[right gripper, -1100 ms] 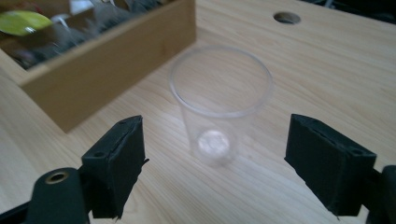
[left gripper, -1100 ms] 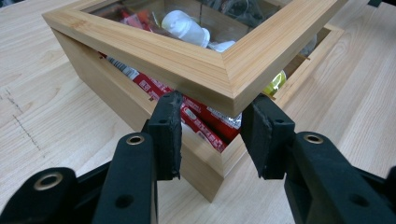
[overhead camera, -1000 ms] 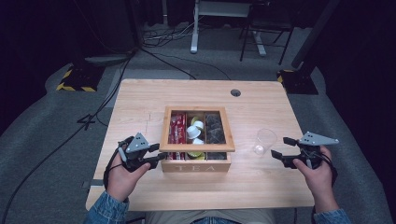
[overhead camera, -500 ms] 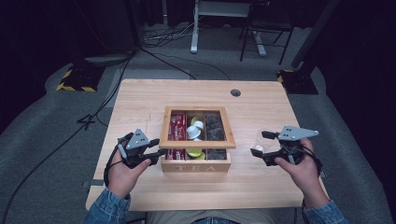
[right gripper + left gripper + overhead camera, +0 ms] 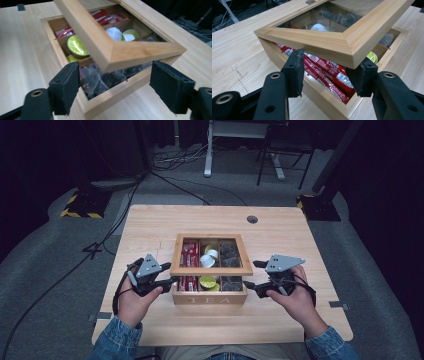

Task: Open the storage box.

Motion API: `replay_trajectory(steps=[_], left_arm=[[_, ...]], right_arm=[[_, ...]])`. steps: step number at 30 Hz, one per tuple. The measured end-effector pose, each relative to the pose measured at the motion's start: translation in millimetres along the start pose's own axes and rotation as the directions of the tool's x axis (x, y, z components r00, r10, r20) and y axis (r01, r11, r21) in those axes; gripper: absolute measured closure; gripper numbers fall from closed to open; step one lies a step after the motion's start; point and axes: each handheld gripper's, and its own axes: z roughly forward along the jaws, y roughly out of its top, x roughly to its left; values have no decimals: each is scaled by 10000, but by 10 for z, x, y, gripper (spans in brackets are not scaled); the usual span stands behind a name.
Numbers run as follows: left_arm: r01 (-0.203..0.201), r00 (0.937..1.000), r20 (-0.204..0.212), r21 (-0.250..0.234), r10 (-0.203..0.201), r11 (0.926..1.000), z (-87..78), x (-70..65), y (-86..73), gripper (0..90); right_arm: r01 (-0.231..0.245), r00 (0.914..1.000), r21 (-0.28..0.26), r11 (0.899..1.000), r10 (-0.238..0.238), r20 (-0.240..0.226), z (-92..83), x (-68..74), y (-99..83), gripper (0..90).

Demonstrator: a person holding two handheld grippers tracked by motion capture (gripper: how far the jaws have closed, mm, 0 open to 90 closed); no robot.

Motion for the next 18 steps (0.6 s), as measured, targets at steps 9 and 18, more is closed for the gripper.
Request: replay_trajectory(steps=[9,18], left_arm=[[23,10000,-46,-196,-24,9998,4,15,20,491],[115,9998,-161,-125,-117,9999,2,42,-34,486]], right_arm=[[628,9970,-25,9980,-626,458,49,-59,129,343],[1268,9900,-141,9918,-1257,641,16,-43,206,438]])
